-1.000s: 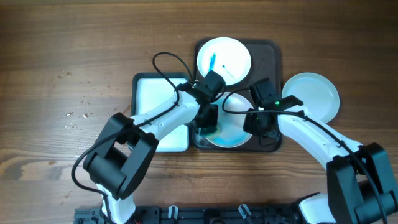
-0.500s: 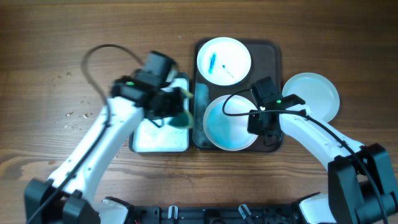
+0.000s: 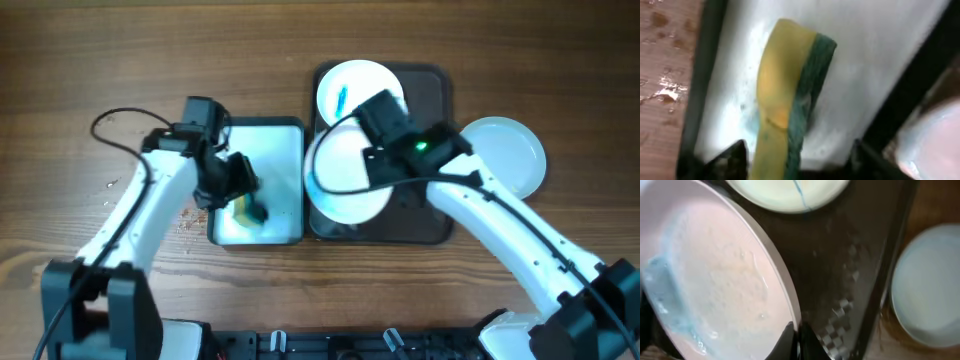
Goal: Clean dirty plates on tray and stack at the side
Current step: 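Drop the sponge into the white tray with the left gripper, then lift the plate with the right gripper and tilt it over the white tray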
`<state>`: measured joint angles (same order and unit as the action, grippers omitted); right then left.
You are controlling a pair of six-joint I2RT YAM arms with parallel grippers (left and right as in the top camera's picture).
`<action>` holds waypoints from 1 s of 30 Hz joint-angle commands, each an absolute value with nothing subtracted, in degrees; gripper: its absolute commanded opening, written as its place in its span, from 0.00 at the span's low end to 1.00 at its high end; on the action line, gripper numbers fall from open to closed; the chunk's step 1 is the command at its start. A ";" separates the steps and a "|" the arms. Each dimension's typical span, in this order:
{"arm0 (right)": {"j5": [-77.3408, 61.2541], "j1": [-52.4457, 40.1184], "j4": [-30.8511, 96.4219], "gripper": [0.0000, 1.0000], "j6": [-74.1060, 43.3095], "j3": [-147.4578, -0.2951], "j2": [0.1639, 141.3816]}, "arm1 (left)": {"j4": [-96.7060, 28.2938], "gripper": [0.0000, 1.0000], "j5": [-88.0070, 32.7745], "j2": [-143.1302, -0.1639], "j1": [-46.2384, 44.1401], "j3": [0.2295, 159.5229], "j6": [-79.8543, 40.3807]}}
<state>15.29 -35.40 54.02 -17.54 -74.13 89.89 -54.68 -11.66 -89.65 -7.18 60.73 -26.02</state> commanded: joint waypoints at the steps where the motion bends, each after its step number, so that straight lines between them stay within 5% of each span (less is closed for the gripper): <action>1: 20.86 -40.23 48.71 0.04 -15.38 -76.18 88.71 | -58.61 0.76 -15.99 -82.63 -2.11 64.75 -25.69; 12: 48.62 -55.20 25.12 0.04 -0.58 -76.18 90.78 | -59.88 0.88 -20.97 -65.34 10.79 64.84 -25.67; 13: 52.14 -56.97 23.14 0.04 2.42 -76.18 90.78 | -59.88 1.00 -20.32 -64.53 10.98 64.84 -25.69; 30: 68.53 -67.72 7.79 0.04 32.51 -76.18 90.78 | -60.10 1.00 -16.43 -63.81 11.05 64.84 -25.69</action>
<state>65.01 -67.42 10.61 25.23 -74.85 90.04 -60.05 -17.21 -64.12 10.63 63.94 -26.00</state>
